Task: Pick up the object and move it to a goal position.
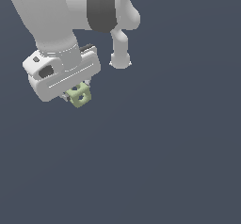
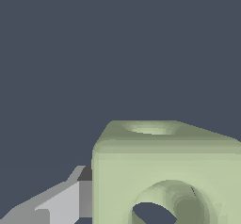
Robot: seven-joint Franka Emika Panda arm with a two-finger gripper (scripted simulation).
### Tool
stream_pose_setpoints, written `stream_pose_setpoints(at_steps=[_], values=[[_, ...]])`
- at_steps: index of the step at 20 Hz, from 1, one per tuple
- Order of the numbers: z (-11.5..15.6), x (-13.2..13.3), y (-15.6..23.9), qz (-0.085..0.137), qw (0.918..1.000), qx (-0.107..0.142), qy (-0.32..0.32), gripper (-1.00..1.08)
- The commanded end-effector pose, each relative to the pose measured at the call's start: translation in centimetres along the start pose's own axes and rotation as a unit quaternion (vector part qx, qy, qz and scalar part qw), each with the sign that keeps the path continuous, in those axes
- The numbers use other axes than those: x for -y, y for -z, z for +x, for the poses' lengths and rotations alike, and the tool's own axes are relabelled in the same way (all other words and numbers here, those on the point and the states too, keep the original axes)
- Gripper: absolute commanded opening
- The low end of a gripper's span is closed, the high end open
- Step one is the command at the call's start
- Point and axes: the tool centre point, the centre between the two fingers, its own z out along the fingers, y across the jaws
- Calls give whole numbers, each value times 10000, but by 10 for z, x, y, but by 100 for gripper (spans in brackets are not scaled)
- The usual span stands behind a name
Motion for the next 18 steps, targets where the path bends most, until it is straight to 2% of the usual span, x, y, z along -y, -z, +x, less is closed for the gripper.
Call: stream_pose_setpoints(at_steps=[1, 18], values=[[-4, -11, 18, 5, 10000, 3, 3, -100], [-19, -63, 101, 0, 10000, 13, -3, -100]])
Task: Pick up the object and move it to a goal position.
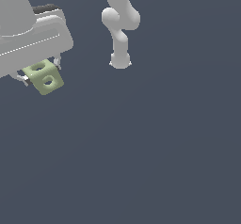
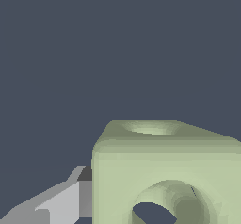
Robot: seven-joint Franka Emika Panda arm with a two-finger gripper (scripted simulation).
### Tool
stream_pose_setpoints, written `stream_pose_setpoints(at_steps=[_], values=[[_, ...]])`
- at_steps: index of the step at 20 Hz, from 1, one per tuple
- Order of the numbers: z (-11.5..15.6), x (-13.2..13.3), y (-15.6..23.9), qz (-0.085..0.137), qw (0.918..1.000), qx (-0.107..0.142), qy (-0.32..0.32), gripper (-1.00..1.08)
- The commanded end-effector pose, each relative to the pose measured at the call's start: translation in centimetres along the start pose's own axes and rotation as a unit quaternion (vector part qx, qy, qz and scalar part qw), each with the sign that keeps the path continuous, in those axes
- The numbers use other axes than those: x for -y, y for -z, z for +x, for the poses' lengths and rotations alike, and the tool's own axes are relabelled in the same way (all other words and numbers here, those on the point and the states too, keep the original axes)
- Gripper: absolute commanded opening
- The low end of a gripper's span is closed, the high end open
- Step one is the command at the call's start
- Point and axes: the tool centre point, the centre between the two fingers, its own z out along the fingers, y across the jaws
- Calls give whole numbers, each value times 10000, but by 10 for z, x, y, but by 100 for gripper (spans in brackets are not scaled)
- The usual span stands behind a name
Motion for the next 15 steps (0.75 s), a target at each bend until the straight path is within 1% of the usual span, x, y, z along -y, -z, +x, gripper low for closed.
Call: stream_pose_setpoints(at_steps=[1, 8, 15], values=[[-1, -5, 8, 2, 10000, 2, 1, -100], [-3, -13, 19, 2, 10000, 2, 1, -100], [-3, -16, 23, 2, 10000, 2, 1, -100]])
